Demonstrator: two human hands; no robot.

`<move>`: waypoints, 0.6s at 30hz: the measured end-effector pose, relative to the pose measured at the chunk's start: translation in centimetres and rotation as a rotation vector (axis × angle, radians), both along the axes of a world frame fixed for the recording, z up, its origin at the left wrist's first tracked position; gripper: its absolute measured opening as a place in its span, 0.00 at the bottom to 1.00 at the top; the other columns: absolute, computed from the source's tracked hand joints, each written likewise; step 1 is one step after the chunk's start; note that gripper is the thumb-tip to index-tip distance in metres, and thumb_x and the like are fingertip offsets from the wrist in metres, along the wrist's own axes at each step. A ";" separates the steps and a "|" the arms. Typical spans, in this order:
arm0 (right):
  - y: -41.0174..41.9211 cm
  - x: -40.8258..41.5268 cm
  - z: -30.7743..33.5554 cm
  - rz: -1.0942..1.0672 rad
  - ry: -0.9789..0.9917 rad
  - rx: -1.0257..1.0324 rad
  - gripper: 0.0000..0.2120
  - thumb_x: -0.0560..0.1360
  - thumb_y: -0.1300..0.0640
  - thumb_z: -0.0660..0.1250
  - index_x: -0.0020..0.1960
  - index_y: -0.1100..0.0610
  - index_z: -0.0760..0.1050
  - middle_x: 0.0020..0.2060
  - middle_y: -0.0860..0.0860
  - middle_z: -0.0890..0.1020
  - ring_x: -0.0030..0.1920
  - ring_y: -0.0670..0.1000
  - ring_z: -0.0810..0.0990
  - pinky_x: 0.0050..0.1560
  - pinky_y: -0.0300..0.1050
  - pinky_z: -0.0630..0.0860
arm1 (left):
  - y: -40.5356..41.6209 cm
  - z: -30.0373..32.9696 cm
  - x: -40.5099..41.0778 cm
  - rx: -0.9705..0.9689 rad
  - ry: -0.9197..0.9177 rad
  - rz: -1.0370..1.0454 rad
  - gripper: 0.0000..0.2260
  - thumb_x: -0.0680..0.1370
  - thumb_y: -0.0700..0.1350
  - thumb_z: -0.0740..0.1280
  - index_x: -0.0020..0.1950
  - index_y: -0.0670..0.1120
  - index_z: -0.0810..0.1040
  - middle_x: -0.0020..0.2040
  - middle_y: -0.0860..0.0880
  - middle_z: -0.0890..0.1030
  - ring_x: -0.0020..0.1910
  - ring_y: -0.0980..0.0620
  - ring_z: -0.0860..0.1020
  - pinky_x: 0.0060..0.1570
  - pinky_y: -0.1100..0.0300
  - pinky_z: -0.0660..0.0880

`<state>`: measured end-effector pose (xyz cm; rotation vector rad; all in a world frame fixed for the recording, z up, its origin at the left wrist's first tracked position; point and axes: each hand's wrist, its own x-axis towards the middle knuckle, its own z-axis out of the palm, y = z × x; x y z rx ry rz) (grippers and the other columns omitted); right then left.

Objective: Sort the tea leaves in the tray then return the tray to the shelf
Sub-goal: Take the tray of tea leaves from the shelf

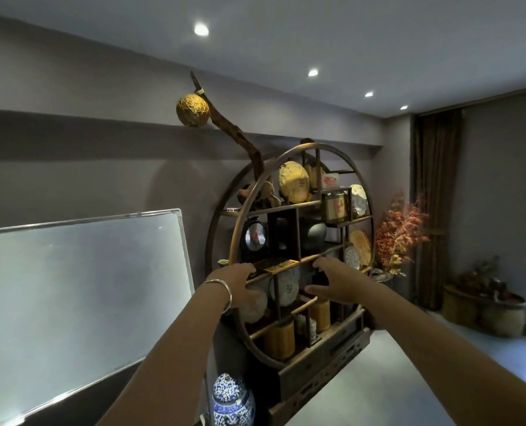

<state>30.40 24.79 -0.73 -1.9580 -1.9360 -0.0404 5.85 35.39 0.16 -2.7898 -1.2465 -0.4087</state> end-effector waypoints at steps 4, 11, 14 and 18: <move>6.2 3.3 -1.0 -0.026 -0.015 0.013 0.29 0.72 0.37 0.65 0.67 0.51 0.65 0.62 0.52 0.72 0.59 0.53 0.73 0.58 0.50 0.75 | 7.0 -1.4 2.8 0.009 0.011 0.008 0.23 0.71 0.58 0.67 0.64 0.52 0.70 0.60 0.50 0.76 0.54 0.47 0.76 0.48 0.56 0.74; 18.6 11.1 -2.0 -0.052 -0.077 0.029 0.29 0.71 0.36 0.64 0.66 0.50 0.65 0.58 0.53 0.74 0.55 0.51 0.74 0.52 0.48 0.75 | 20.6 -2.3 10.7 -0.034 0.024 -0.001 0.28 0.70 0.60 0.66 0.68 0.52 0.66 0.61 0.50 0.74 0.57 0.49 0.75 0.54 0.52 0.74; 24.5 15.3 -1.7 -0.069 -0.075 0.037 0.30 0.72 0.36 0.64 0.67 0.52 0.64 0.59 0.53 0.73 0.56 0.52 0.74 0.53 0.47 0.74 | 26.9 -2.1 15.2 -0.039 0.017 0.001 0.31 0.70 0.61 0.65 0.71 0.53 0.64 0.63 0.51 0.74 0.59 0.49 0.74 0.54 0.54 0.74; 31.9 20.3 -0.9 -0.087 -0.086 0.028 0.34 0.71 0.35 0.64 0.69 0.53 0.63 0.63 0.54 0.72 0.60 0.54 0.73 0.56 0.48 0.74 | 34.3 -1.8 20.6 -0.033 0.013 0.006 0.31 0.71 0.61 0.66 0.72 0.53 0.63 0.66 0.50 0.72 0.62 0.48 0.73 0.56 0.53 0.73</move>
